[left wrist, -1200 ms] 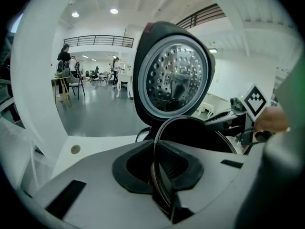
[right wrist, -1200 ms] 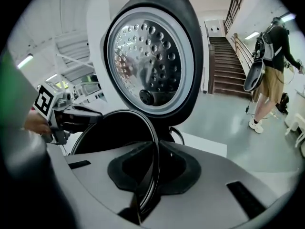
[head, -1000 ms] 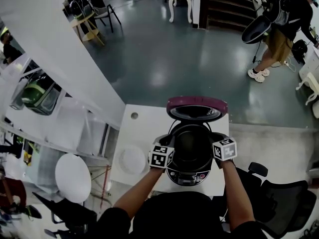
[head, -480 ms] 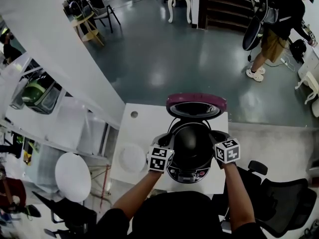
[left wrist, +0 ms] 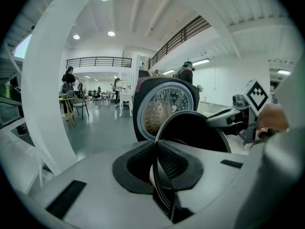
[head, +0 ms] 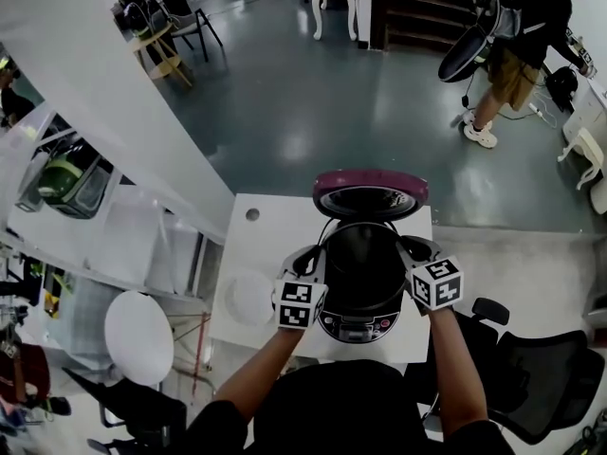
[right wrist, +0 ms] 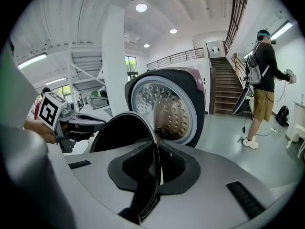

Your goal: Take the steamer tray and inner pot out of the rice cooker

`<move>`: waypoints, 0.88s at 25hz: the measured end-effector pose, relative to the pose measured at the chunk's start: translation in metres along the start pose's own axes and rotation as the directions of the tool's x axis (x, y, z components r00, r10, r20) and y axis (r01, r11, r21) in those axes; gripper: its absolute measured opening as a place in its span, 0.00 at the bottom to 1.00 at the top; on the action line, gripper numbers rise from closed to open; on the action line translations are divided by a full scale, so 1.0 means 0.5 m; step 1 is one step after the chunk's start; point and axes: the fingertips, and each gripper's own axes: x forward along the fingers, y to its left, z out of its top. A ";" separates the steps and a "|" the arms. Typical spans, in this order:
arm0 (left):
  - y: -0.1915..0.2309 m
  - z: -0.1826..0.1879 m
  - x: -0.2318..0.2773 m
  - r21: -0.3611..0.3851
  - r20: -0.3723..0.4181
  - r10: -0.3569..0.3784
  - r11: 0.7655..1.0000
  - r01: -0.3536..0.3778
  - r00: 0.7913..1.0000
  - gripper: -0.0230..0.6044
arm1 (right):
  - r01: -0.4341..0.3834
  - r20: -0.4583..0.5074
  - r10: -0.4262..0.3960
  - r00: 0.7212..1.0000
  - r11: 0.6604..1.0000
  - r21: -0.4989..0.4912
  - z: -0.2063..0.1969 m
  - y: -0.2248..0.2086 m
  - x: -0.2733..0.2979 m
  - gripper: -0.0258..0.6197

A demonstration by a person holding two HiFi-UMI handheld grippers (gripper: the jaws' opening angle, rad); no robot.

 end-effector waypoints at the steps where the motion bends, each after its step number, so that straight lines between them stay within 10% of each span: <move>1: 0.003 0.005 -0.005 -0.003 0.007 0.002 1.000 -0.002 1.000 0.08 | 0.003 0.004 -0.003 1.000 1.000 -0.015 0.008 0.004 -0.002 0.09; 22: 0.148 0.023 -0.196 -0.094 0.120 0.148 0.986 -0.137 0.982 0.08 | -0.100 0.043 0.110 0.993 0.978 -0.184 0.120 0.214 0.032 0.08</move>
